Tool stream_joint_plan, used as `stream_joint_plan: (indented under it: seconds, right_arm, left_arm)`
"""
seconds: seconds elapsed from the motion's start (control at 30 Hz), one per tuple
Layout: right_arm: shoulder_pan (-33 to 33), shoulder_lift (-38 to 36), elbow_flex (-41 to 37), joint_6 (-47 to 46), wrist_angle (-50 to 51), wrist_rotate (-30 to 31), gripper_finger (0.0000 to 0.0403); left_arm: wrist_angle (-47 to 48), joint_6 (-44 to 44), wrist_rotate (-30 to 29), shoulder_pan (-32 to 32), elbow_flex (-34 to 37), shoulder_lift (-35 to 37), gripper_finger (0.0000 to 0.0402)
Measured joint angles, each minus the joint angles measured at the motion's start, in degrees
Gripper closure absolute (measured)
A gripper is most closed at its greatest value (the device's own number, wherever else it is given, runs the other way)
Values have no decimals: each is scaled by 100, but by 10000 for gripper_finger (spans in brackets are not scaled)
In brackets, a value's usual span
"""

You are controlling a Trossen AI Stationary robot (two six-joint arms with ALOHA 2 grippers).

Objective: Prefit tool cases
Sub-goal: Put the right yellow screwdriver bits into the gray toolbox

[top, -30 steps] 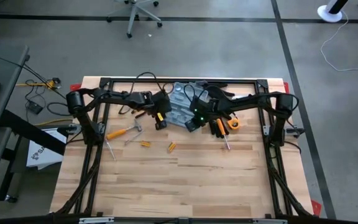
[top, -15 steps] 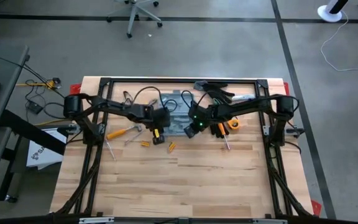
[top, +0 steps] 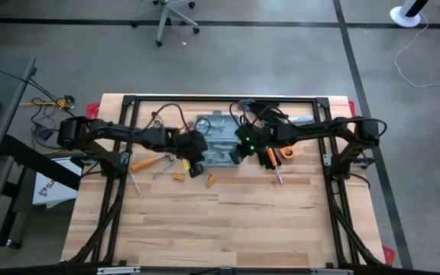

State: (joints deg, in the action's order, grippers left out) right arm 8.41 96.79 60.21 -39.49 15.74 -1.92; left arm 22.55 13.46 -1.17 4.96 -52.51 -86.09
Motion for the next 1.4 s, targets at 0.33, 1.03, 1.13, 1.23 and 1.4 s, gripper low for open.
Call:
stream_joint_plan:
  seconds: [0.33,1.03,1.13,1.23,1.4]
  right_arm:
    - [-590,-430,-160,507,823,66,403]
    - [-1224,-2649,-2324,-675,733,545,403]
    - [-1222,-2662,-2326,-655,814,577,403]
    - [-1222,-2662,-2326,-649,812,648,403]
    - [-1222,-2662,-2326,-631,822,758,403]
  left_arm:
    - [-426,1972,-1253,-1444,0,-281,401]
    - [-1021,4112,-1799,-2110,-4,-1627,305]
    - [-1036,4144,-1781,-2101,-5,-1653,265]
    - [-883,4148,-1851,-2101,-7,-1656,231]
    - [-334,4152,-1992,-2106,-15,-1640,205]
